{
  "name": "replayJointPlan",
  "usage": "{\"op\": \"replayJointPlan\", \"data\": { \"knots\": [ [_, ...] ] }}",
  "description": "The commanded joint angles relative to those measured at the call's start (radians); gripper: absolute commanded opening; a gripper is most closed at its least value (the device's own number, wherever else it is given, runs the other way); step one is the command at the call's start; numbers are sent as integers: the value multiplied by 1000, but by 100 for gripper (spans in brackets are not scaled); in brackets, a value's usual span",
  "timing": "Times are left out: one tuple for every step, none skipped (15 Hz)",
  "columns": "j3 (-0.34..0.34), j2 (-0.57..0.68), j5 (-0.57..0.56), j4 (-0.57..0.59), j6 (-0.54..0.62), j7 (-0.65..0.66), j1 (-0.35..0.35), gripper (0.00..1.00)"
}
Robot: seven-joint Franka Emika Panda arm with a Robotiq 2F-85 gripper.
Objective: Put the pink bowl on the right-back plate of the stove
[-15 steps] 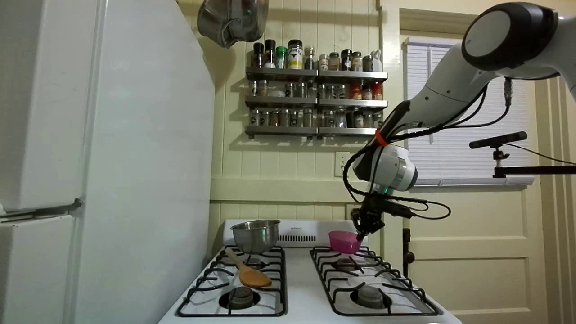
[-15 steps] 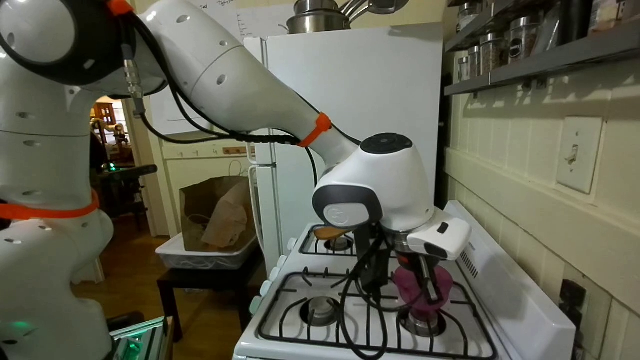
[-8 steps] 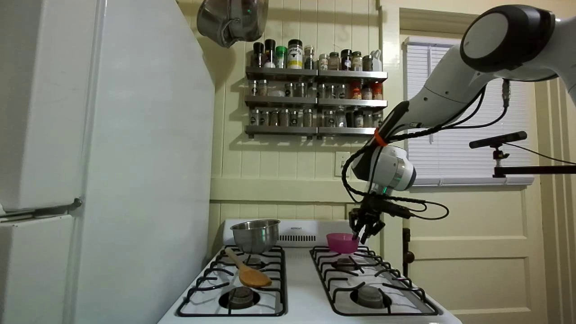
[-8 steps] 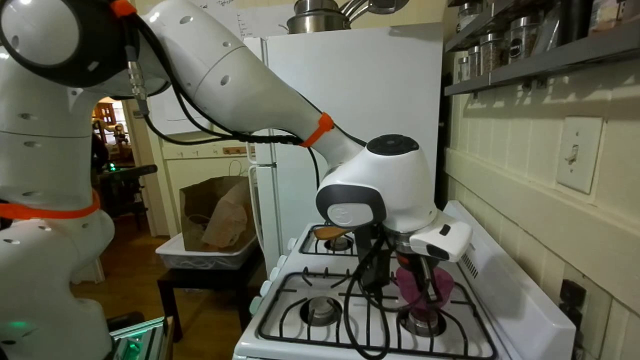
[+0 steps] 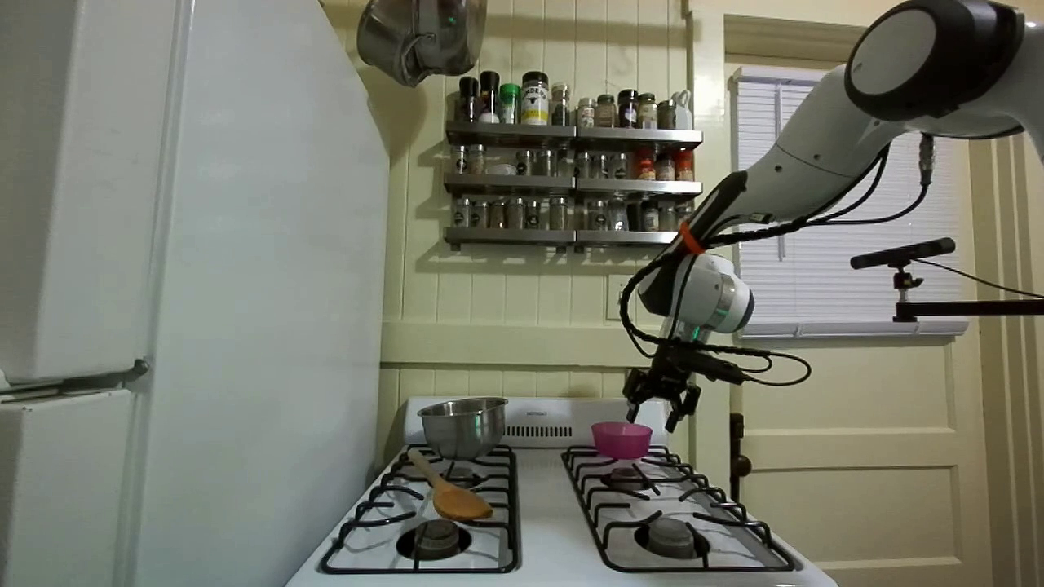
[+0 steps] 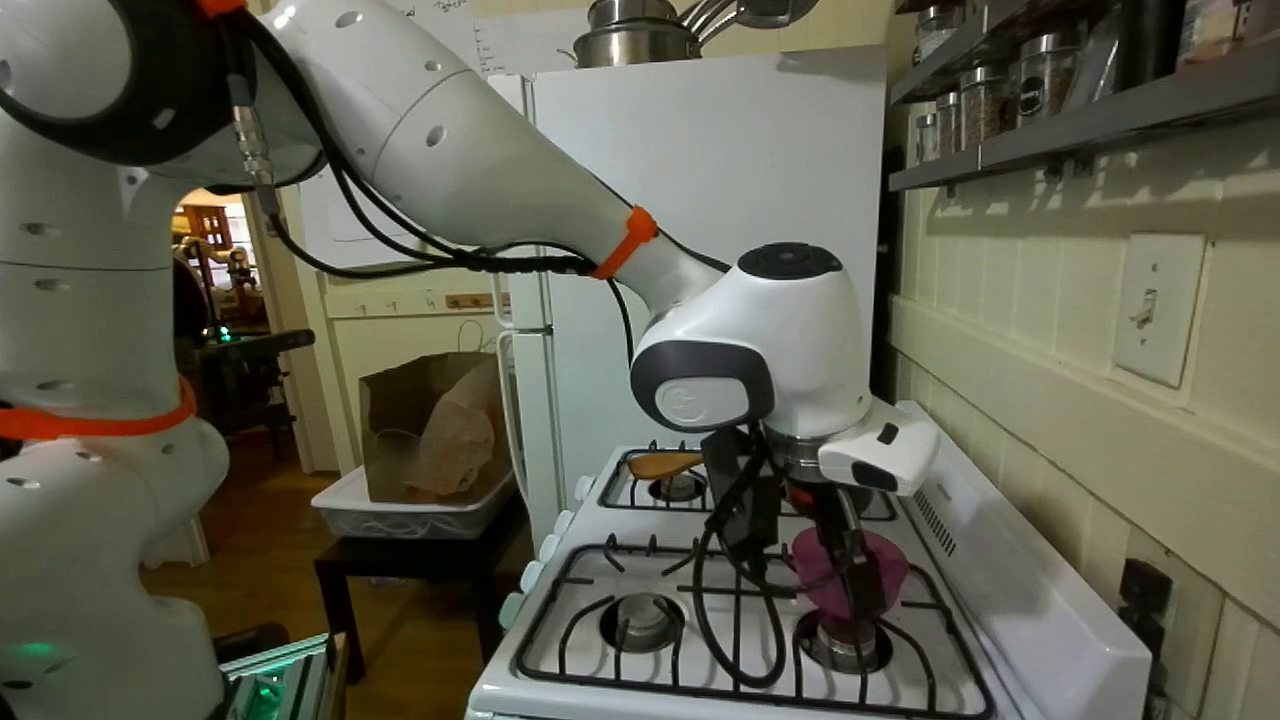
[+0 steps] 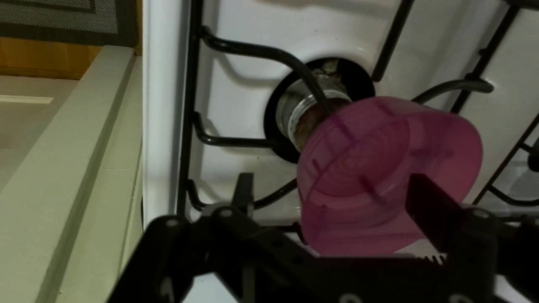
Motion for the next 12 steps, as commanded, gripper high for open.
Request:
{"op": "replayJointPlan", "data": {
  "knots": [
    [-11, -37, -26, -6, -90, 17, 9, 100],
    [-15, -38, -31, -4, -116, 27, 11, 100],
    [-19, -40, -37, -4, -140, 35, 13, 100],
    [-25, -39, -55, -2, -162, 54, 17, 100],
    [-32, -39, -73, -1, -182, 70, 19, 100],
    [-40, -37, -101, 1, -203, 103, 23, 100],
    [-47, -36, -127, 2, -218, 130, 26, 100],
    [-58, -33, -165, 3, -227, 172, 32, 100],
    [-64, -32, -187, 4, -234, 199, 36, 100],
    [-71, -31, -211, 6, -231, 230, 40, 100],
    [-72, -33, -216, 7, -223, 242, 42, 100],
    [-72, -36, -214, 5, -204, 248, 44, 100]
  ]
}}
